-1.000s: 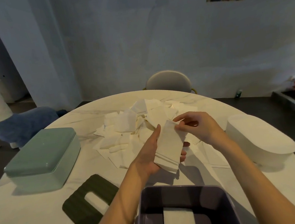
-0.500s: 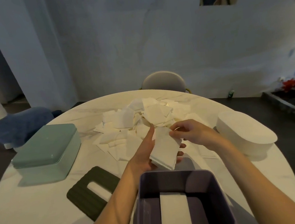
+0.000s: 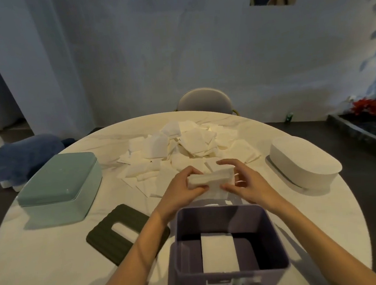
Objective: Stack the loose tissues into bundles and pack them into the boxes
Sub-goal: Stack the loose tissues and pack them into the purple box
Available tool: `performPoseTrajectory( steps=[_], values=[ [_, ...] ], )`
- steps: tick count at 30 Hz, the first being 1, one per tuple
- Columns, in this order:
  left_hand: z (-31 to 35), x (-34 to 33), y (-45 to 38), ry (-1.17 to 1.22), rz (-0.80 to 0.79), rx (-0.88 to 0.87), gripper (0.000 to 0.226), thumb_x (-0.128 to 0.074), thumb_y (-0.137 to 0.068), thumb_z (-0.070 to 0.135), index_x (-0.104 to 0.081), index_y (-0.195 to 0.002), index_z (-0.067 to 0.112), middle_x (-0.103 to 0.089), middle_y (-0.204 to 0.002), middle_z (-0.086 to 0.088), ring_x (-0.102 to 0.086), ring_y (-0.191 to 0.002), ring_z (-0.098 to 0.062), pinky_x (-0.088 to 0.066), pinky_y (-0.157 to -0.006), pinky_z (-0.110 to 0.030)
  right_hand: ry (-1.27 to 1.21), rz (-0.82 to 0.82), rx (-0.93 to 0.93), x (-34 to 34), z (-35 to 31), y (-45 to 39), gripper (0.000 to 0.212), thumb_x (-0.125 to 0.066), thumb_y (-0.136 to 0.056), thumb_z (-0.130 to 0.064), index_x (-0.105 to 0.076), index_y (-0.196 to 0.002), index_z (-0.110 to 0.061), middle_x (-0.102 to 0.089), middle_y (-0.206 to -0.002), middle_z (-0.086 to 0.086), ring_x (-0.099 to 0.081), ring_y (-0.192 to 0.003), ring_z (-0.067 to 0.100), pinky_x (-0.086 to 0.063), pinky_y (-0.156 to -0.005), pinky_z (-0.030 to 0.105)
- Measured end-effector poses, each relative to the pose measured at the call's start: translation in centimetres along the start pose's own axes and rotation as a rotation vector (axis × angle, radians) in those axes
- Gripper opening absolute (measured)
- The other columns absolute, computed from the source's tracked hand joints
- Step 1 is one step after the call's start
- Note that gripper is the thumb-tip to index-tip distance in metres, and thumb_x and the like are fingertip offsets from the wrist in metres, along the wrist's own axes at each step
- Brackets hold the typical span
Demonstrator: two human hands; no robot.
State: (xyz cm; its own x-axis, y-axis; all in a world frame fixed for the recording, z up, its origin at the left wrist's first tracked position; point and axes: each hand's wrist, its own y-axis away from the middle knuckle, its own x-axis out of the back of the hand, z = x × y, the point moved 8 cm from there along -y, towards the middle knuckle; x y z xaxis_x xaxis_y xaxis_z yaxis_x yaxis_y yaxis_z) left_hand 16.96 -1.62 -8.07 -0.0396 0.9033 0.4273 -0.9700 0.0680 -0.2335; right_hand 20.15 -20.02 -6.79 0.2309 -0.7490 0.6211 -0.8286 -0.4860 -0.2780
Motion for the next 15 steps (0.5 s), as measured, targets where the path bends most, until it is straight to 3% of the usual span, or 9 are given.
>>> performPoseTrajectory(
  steps=[2, 5, 8, 10, 12, 15],
  values=[
    [-0.8, -0.3, 0.2, -0.038, 0.031, -0.021, 0.028, -0.081, -0.086, 0.014, -0.06, -0.098, 0.029, -0.066, -0.104, 0.013, -0.061, -0.098, -0.005, -0.041, -0.082, -0.003, 0.015, -0.012, 0.089, -1.3, -0.2, 0.2, 0.067, -0.073, -0.088, -0.044, -0.04, -0.146, -0.042, -0.05, -0.143, -0.018, -0.055, -0.122, 0.002, -0.049, -0.1, 0.016],
    [-1.5, -0.6, 0.9, 0.075, 0.102, 0.047, 0.025, -0.08, -0.089, 0.03, -0.063, -0.107, 0.03, -0.065, -0.107, 0.022, -0.061, -0.102, 0.0, -0.045, -0.084, -0.004, 0.066, -0.06, 0.158, -2.8, -0.8, -0.1, 0.072, -0.073, -0.091, -0.026, -0.034, -0.152, -0.028, -0.046, -0.147, 0.002, -0.045, -0.126, 0.003, -0.034, -0.104, 0.004],
    [-1.9, -0.2, 1.3, 0.215, 0.255, 0.179, 0.021, -0.067, -0.095, 0.045, -0.066, -0.105, 0.026, -0.067, -0.102, 0.018, -0.062, -0.098, -0.003, -0.048, -0.079, -0.011, 0.132, -0.07, 0.12, -3.5, -0.3, 0.4, 0.065, -0.066, -0.095, -0.039, -0.036, -0.152, -0.037, -0.046, -0.139, 0.002, -0.048, -0.122, 0.012, -0.038, -0.106, 0.012],
    [-2.1, -0.1, 1.3, 0.267, 0.332, 0.239, 0.024, -0.061, -0.099, 0.046, -0.067, -0.101, 0.022, -0.068, -0.099, 0.011, -0.062, -0.097, -0.01, -0.05, -0.087, -0.022, 0.099, 0.01, 0.108, -3.4, 0.3, 0.7, 0.061, -0.071, -0.093, -0.039, -0.043, -0.147, -0.036, -0.045, -0.143, -0.002, -0.045, -0.125, 0.005, -0.036, -0.105, 0.006],
    [-2.4, -0.3, 1.3, 0.294, 0.374, 0.283, 0.024, -0.06, -0.101, 0.044, -0.066, -0.1, 0.021, -0.067, -0.099, 0.009, -0.062, -0.098, -0.014, -0.053, -0.094, -0.035, 0.007, 0.088, 0.081, -3.0, 0.6, 0.8, 0.062, -0.078, -0.087, -0.037, -0.047, -0.141, -0.036, -0.05, -0.14, -0.008, -0.048, -0.124, -0.002, -0.041, -0.103, 0.01],
    [-2.3, -0.5, 1.0, 0.271, 0.403, 0.293, 0.017, -0.058, -0.103, 0.035, -0.064, -0.103, 0.02, -0.064, -0.099, 0.011, -0.06, -0.1, -0.017, -0.052, -0.096, -0.037, -0.253, 0.068, 0.013, -3.3, 1.0, 0.4, 0.084, -0.081, -0.073, -0.04, -0.041, -0.145, -0.023, -0.054, -0.133, -0.007, -0.055, -0.12, 0.001, -0.052, -0.096, 0.019]
  ],
)
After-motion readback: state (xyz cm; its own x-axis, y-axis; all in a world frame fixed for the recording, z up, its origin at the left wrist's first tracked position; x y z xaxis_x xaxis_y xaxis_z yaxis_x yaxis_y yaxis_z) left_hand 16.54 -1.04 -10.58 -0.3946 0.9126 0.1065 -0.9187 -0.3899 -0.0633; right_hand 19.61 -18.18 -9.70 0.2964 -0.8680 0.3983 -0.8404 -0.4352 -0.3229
